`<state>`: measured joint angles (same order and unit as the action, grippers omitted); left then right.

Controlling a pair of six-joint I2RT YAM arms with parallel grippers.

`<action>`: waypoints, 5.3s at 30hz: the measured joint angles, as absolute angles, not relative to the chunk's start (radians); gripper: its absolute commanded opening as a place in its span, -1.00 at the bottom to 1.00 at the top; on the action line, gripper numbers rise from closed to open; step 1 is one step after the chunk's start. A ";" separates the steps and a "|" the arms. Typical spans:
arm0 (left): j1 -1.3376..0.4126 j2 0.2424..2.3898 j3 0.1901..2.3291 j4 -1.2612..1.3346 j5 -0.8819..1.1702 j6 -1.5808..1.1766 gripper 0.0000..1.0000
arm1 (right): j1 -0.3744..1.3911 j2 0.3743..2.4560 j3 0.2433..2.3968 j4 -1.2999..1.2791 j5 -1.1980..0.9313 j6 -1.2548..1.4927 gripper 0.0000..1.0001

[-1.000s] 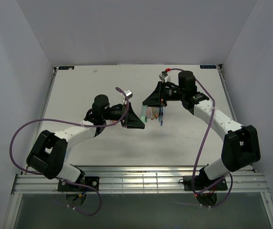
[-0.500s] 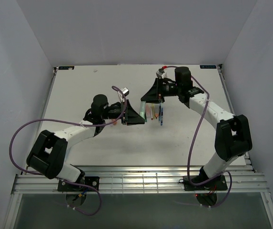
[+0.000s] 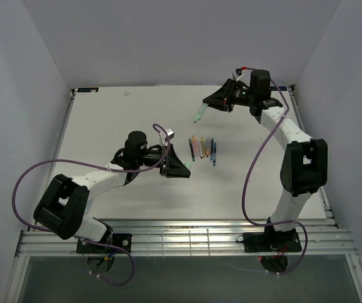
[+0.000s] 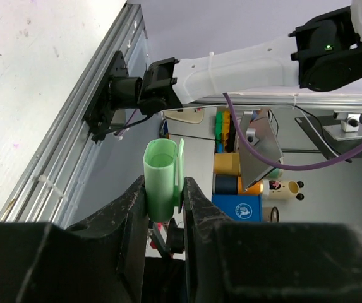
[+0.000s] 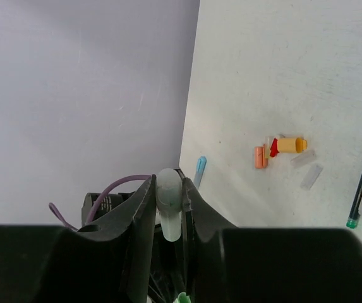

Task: Open the pen caps

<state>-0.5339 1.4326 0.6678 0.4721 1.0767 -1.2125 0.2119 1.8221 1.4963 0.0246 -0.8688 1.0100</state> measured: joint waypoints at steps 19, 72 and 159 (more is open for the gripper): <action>-0.467 1.442 1.002 -0.573 0.392 -0.683 -1.00 | 0.177 1.846 1.477 -0.625 -0.519 0.507 -0.85; -0.272 1.715 1.048 -0.741 0.002 -0.670 0.49 | 0.159 2.143 1.590 -0.774 -0.429 0.284 0.05; 0.424 1.153 0.645 -1.020 -0.122 -1.648 0.85 | 0.570 1.740 1.317 -0.662 -0.513 0.331 0.10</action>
